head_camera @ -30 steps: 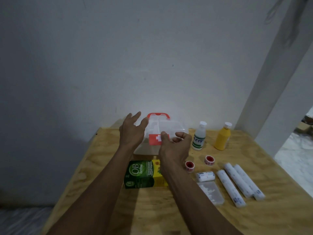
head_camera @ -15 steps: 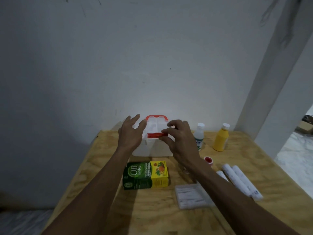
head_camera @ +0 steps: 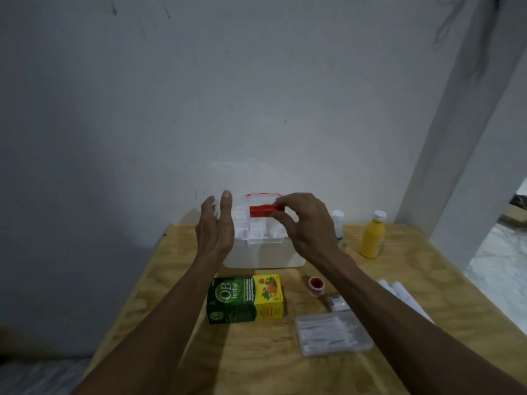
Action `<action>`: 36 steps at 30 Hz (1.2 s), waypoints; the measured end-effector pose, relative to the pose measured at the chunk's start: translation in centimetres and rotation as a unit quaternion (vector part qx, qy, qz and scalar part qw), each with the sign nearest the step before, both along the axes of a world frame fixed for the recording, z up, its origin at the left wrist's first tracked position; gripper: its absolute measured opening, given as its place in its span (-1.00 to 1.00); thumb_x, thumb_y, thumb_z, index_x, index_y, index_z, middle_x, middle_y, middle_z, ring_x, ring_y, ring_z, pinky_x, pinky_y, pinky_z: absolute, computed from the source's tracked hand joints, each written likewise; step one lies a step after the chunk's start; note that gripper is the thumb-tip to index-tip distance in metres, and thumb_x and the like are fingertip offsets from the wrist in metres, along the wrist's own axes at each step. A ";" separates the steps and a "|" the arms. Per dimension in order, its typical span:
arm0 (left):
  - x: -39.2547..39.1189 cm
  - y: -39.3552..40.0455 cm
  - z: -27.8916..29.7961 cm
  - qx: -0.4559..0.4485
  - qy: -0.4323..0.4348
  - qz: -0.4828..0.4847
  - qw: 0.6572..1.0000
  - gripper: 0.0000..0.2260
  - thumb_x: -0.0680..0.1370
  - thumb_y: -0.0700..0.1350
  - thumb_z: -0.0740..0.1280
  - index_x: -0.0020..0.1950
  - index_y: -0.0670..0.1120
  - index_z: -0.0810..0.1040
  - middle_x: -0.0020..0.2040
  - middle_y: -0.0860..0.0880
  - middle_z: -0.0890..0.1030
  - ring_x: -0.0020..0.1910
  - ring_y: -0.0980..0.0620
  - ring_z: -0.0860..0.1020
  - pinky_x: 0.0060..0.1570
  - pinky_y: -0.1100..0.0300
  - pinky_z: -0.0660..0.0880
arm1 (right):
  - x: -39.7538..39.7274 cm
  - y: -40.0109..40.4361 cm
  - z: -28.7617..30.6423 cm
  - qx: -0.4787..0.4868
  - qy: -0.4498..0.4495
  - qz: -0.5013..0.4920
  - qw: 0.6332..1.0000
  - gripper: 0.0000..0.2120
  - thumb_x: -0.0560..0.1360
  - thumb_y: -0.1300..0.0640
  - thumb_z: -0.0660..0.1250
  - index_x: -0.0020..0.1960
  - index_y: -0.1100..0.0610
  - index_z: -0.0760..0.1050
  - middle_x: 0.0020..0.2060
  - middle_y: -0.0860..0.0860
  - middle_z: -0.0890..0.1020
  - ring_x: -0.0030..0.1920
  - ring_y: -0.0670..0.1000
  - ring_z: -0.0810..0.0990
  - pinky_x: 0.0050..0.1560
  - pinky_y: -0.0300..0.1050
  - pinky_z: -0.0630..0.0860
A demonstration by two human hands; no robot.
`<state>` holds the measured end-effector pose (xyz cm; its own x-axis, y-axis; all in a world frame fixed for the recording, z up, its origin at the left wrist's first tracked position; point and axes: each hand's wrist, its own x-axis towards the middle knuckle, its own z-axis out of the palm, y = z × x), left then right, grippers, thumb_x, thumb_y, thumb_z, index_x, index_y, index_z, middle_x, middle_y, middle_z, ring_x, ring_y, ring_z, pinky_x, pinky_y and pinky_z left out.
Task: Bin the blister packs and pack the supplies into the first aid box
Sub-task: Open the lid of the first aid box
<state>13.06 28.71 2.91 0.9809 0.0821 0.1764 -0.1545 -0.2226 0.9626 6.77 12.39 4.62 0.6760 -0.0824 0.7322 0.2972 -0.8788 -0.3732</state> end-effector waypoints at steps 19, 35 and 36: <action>2.2 0.8 -1.3 0.141 0.005 -0.072 0.987 -0.32 0.33 0.04 0.58 0.39 -0.08 0.43 0.30 0.00 0.54 0.19 0.04 0.50 0.12 0.15 0.45 | 12.1 -1.4 9.2 0.100 0.045 -0.090 0.990 -0.74 0.52 -0.05 0.38 0.15 0.03 0.54 -0.01 0.00 0.68 -0.08 0.02 0.63 -0.05 0.00 0.59; 2.6 1.3 -1.5 0.163 0.021 -0.102 0.981 -0.32 0.39 -0.01 0.54 0.44 -0.04 0.34 0.19 0.13 0.40 0.21 0.08 0.43 0.07 0.22 0.37 | 14.6 -1.6 6.9 -0.010 -0.004 -0.154 0.988 -0.67 0.64 -0.03 0.13 0.30 0.04 0.52 0.14 0.12 0.59 0.11 0.17 0.53 0.13 0.08 0.41; 2.6 1.3 -1.5 0.165 0.021 -0.103 0.981 -0.33 0.39 -0.01 0.54 0.44 -0.04 0.35 0.19 0.13 0.41 0.19 0.08 0.44 0.07 0.22 0.37 | 14.6 -1.6 6.8 -0.013 -0.001 -0.154 0.988 -0.66 0.65 -0.03 0.12 0.31 0.04 0.51 0.14 0.12 0.58 0.11 0.17 0.52 0.13 0.08 0.40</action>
<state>15.68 30.01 1.41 0.9777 -0.1734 0.1188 -0.1904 -0.4916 0.8497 21.34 10.75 11.43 0.6204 -0.2648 0.7382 0.0154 -0.9370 -0.3491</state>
